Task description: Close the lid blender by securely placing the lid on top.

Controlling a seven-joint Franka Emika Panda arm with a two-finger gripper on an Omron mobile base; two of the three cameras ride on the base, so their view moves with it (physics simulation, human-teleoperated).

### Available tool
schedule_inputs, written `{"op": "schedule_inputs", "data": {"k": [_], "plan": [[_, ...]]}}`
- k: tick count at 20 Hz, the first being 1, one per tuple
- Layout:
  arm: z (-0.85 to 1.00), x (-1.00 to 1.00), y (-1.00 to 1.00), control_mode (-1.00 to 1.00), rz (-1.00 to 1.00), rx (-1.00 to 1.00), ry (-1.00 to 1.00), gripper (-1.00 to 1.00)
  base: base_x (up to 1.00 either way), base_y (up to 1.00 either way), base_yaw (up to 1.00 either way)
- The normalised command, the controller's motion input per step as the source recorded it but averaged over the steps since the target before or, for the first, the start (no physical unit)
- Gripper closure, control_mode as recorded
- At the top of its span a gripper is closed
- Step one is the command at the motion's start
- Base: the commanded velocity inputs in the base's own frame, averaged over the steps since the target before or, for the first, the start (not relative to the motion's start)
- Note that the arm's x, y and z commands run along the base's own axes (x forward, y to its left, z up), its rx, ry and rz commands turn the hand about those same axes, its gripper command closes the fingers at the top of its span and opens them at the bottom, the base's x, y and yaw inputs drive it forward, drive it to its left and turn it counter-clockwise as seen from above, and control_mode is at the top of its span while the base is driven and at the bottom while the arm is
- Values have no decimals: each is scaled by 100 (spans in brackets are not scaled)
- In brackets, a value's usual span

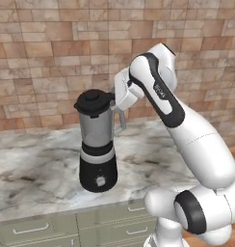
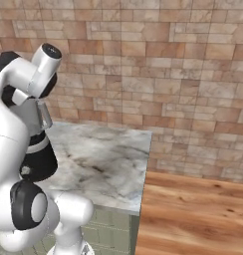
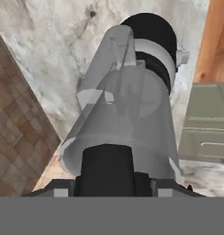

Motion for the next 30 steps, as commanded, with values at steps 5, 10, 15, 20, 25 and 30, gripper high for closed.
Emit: {"op": "schedule_inputs", "data": {"k": [5, 10, 15, 20, 25, 30], "plan": [[-5, 12, 0, -100, 0, -9, 1, 100, 0, 0, 0], [0, 23, 0, -100, 0, -3, 0, 100, 0, 0, 0], [0, 25, 1, -100, 0, 0, 0, 100, 0, 0, 0], [-11, -6, -8, -100, 0, 0, 0, 100, 0, 0, 0], [-1, -51, 0, -100, 0, 0, -2, 100, 0, 0, 0], [0, -24, 0, -100, 0, 0, 0, 100, 0, 0, 0]]}}
